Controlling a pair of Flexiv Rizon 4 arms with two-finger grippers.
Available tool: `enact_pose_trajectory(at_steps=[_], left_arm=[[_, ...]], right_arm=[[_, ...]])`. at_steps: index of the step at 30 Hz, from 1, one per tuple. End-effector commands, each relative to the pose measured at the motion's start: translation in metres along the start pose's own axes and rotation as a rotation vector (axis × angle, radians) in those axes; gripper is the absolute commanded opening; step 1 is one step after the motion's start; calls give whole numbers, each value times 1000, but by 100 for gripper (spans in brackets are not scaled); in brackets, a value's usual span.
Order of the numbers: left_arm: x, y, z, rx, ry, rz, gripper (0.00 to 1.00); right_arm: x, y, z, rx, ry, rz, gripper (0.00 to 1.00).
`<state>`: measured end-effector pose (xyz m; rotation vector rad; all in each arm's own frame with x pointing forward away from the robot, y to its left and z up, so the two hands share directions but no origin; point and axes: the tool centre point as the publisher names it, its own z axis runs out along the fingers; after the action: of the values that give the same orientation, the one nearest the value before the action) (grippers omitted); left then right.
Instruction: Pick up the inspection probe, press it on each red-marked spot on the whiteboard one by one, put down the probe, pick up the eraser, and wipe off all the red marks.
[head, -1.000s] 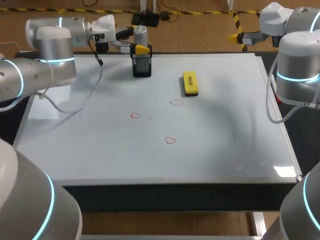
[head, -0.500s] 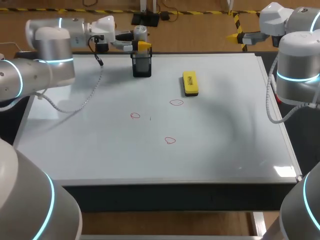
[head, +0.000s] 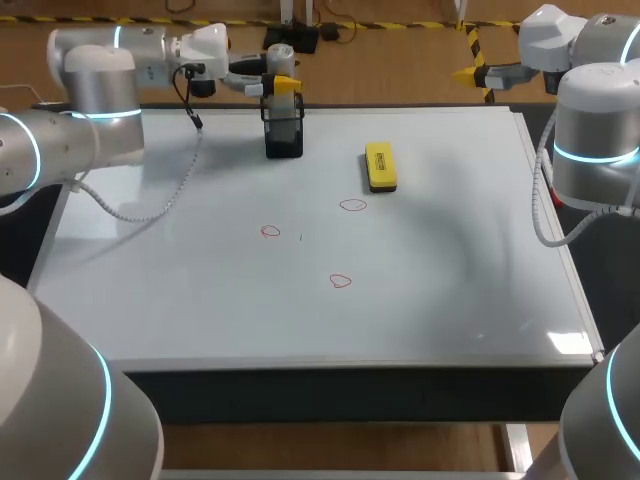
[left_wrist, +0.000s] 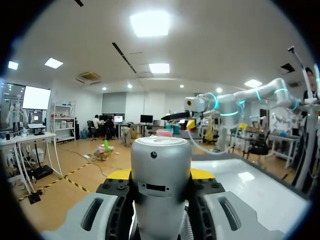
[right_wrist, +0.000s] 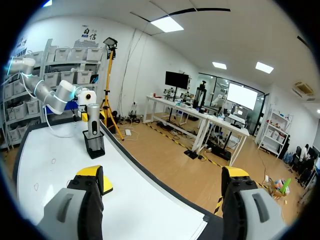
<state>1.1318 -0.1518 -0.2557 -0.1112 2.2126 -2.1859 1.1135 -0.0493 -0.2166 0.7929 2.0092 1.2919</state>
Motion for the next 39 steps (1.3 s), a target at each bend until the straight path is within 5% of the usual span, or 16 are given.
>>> enact_pose_trajectory(at_steps=[1,27,39], left_arm=[[10,-15,-1,-13,-28,6,0],[22,-95,-7,38,-114,70,0],[31,-122,-32,74,-160,68,0]], right_arm=[[0,0,0,1,1,0,100],[0,0,0,1,1,0,100],[0,0,0,1,1,0,100]])
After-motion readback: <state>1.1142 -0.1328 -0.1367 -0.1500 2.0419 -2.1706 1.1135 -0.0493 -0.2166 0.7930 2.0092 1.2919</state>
